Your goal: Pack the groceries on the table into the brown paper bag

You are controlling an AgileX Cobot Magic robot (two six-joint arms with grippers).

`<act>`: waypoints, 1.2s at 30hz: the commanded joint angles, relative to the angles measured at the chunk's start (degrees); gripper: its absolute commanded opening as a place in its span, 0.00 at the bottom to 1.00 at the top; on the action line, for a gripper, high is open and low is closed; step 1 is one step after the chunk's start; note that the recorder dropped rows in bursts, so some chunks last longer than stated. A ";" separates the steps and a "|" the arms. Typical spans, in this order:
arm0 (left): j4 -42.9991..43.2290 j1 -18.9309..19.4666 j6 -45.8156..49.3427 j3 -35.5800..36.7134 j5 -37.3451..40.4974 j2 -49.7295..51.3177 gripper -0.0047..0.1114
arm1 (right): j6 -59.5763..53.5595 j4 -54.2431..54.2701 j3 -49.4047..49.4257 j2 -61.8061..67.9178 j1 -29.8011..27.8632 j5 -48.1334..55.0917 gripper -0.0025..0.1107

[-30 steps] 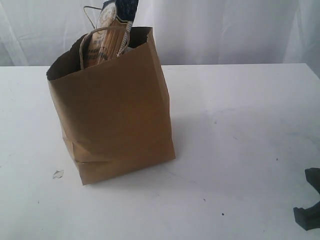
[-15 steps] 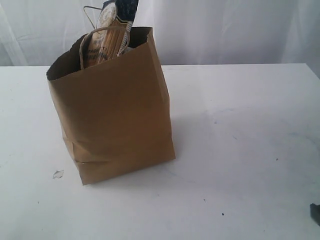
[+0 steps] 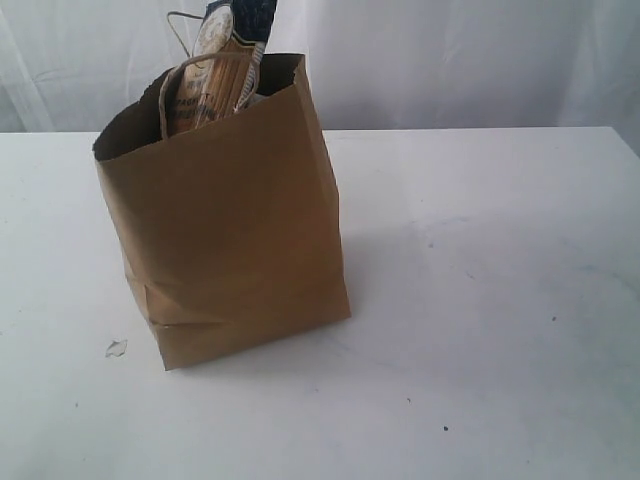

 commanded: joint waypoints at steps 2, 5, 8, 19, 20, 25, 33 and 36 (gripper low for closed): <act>0.08 0.01 -0.20 0.26 0.55 -0.24 0.04 | 17.99 -8.28 7.11 -0.18 -6.28 18.54 0.02; 0.59 0.01 -0.20 0.26 0.55 -0.24 0.04 | 25.12 -17.70 7.11 -0.18 -4.78 39.50 0.02; 0.69 0.01 -0.20 0.26 0.55 -0.24 0.04 | 28.92 -19.06 7.11 -0.18 -3.80 38.89 0.02; 0.69 0.01 -0.20 0.26 0.55 -0.24 0.04 | 27.09 -18.81 7.11 -0.18 -3.80 39.25 0.02; 0.69 0.01 -0.20 0.26 0.55 -0.24 0.04 | 27.09 -18.81 7.11 -0.18 -3.80 39.25 0.02; 0.69 0.01 -0.20 0.26 0.55 -0.24 0.04 | 27.07 -18.81 7.11 -0.18 -3.80 39.15 0.02; 0.70 -0.40 -0.20 0.26 0.55 -0.24 0.04 | 27.07 -18.81 7.11 -0.18 -3.80 39.15 0.02; 0.70 -0.40 -0.20 0.26 0.55 -0.24 0.04 | 27.07 -18.81 7.11 -0.18 -3.80 39.25 0.02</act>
